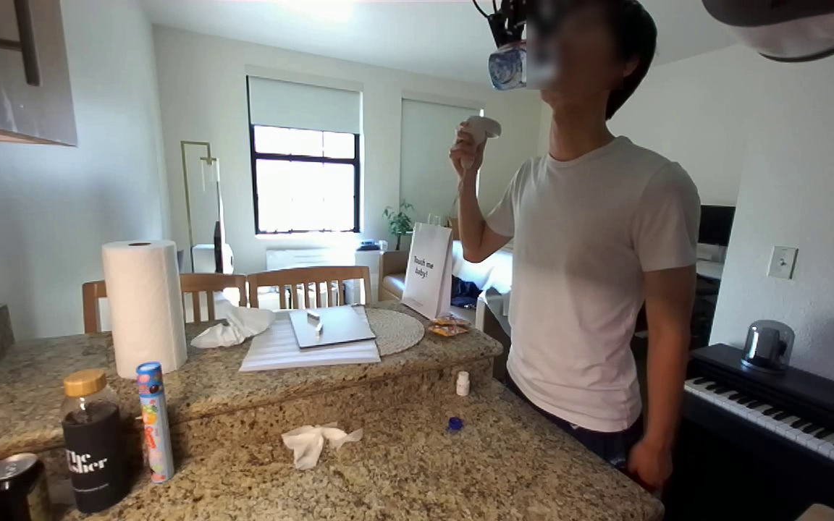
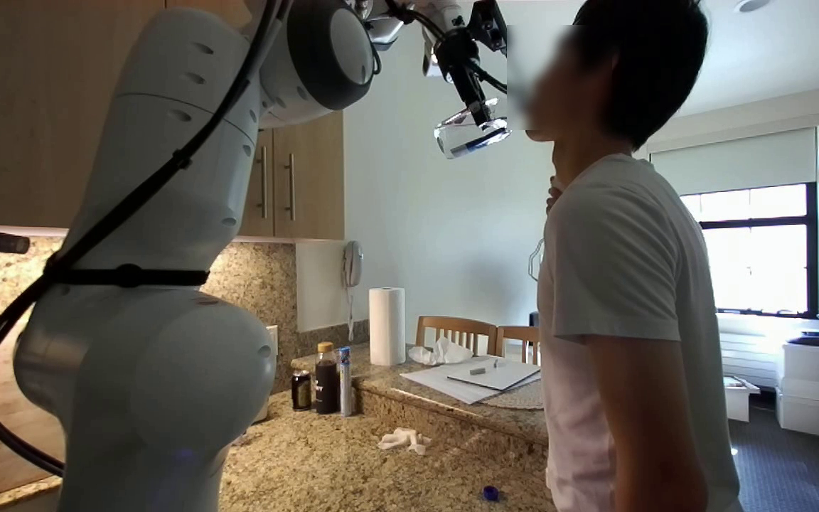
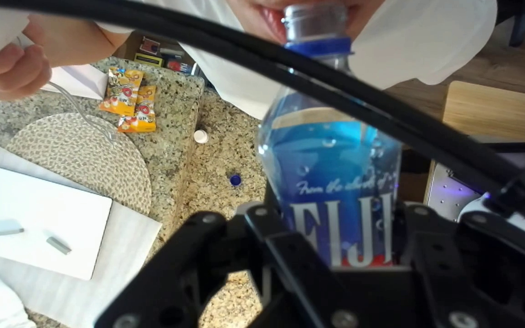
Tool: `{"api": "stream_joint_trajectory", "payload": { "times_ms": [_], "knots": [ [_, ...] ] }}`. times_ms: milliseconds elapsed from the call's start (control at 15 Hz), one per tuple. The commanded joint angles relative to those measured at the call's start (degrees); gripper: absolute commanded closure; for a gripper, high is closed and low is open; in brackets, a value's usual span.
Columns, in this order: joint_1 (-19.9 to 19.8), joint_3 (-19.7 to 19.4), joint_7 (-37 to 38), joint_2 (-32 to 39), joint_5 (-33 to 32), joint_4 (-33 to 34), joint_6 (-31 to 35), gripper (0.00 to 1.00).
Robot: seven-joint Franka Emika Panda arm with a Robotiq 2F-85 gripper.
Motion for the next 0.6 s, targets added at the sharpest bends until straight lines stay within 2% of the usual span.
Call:
{"api": "stream_joint_trajectory", "payload": {
  "times_ms": [0, 267, 533],
  "knots": [
    [-0.8, 0.0, 0.3, 0.2, 3.0, 1.9, -2.3, 0.78],
    [-1.9, -0.3, 0.5, 0.6, 7.8, 3.8, -5.6, 0.78],
    [-1.9, -0.5, -1.2, 0.6, 8.4, 4.8, -6.9, 0.78]
  ]
}}
